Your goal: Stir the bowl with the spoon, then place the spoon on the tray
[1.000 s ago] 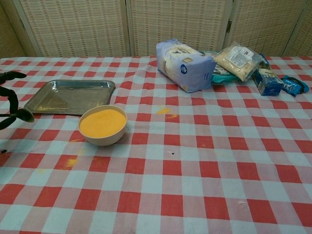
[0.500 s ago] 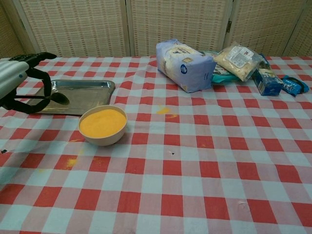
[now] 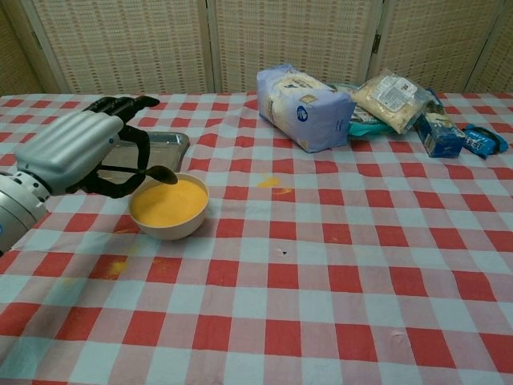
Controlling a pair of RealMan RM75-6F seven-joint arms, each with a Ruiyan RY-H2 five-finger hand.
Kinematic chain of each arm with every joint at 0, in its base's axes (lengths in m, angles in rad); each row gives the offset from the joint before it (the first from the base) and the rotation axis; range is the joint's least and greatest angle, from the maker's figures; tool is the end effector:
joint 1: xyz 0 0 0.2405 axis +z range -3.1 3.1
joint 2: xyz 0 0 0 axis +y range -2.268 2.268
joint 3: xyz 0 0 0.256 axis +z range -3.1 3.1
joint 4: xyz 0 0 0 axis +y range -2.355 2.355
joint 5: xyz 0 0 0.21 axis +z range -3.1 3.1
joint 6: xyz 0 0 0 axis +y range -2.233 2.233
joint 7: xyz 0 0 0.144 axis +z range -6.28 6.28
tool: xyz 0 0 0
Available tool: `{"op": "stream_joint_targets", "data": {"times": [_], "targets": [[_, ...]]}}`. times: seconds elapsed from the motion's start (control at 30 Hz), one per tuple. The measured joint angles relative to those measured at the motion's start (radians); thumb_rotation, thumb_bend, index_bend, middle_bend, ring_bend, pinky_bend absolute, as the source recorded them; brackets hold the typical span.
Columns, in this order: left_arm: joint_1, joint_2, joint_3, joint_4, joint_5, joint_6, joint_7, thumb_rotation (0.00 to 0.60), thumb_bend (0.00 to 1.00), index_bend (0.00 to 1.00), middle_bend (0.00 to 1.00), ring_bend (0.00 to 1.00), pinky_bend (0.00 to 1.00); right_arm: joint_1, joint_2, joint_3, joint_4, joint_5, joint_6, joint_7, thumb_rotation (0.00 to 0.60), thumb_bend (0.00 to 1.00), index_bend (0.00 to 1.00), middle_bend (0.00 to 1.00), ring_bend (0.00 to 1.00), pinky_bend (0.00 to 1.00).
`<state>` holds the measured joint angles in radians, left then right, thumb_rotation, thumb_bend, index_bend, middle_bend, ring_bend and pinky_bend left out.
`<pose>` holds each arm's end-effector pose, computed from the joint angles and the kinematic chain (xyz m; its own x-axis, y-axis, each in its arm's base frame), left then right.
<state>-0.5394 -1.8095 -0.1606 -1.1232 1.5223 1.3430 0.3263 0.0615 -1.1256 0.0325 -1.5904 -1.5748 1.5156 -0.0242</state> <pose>-0.1786 0.3083 -0.0314 0.4775 -0.1522 0.8653 0.7841 -0.3706 -0.4978 -0.3086 -0.1701 0.1563 0.4355 0.0042 0.9002 -0.8984 -0.0605 0.4349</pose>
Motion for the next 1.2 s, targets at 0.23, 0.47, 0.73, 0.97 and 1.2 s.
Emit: {"op": "stream_joint_targets", "data": {"times": [0.23, 0.47, 0.73, 0.97, 1.2], "targets": [[-0.012, -0.067, 0.021, 0.124, 0.040, 0.040, 0.053, 0.600, 0.41, 0.62, 0.02, 0.00, 0.03, -0.004, 0.007, -0.001, -0.004, -0.001, 0.006, 0.008, 0.600, 0.06, 0.00, 0.00, 0.00, 0.00], [-0.018, -0.130, 0.042, 0.258, 0.061, 0.064, 0.069, 0.600, 0.41, 0.57, 0.03, 0.00, 0.03, -0.006, 0.016, -0.006, -0.012, -0.008, 0.005, 0.022, 0.600, 0.06, 0.00, 0.00, 0.00, 0.00], [-0.017, -0.166, 0.069, 0.342, 0.070, 0.062, 0.047, 0.600, 0.41, 0.55, 0.03, 0.00, 0.03, -0.006, 0.018, -0.008, -0.014, -0.010, 0.002, 0.026, 0.600, 0.06, 0.00, 0.00, 0.00, 0.00], [-0.017, -0.158, 0.065, 0.336, 0.062, 0.064, 0.027, 0.600, 0.41, 0.53, 0.03, 0.00, 0.03, -0.005, 0.018, -0.010, -0.015, -0.013, 0.000, 0.025, 0.600, 0.06, 0.00, 0.00, 0.00, 0.00], [-0.011, -0.112, 0.068, 0.277, 0.054, 0.052, 0.031, 0.600, 0.41, 0.48, 0.03, 0.00, 0.03, -0.005, 0.019, -0.012, -0.016, -0.016, 0.000, 0.027, 0.600, 0.06, 0.00, 0.00, 0.00, 0.00]]}}
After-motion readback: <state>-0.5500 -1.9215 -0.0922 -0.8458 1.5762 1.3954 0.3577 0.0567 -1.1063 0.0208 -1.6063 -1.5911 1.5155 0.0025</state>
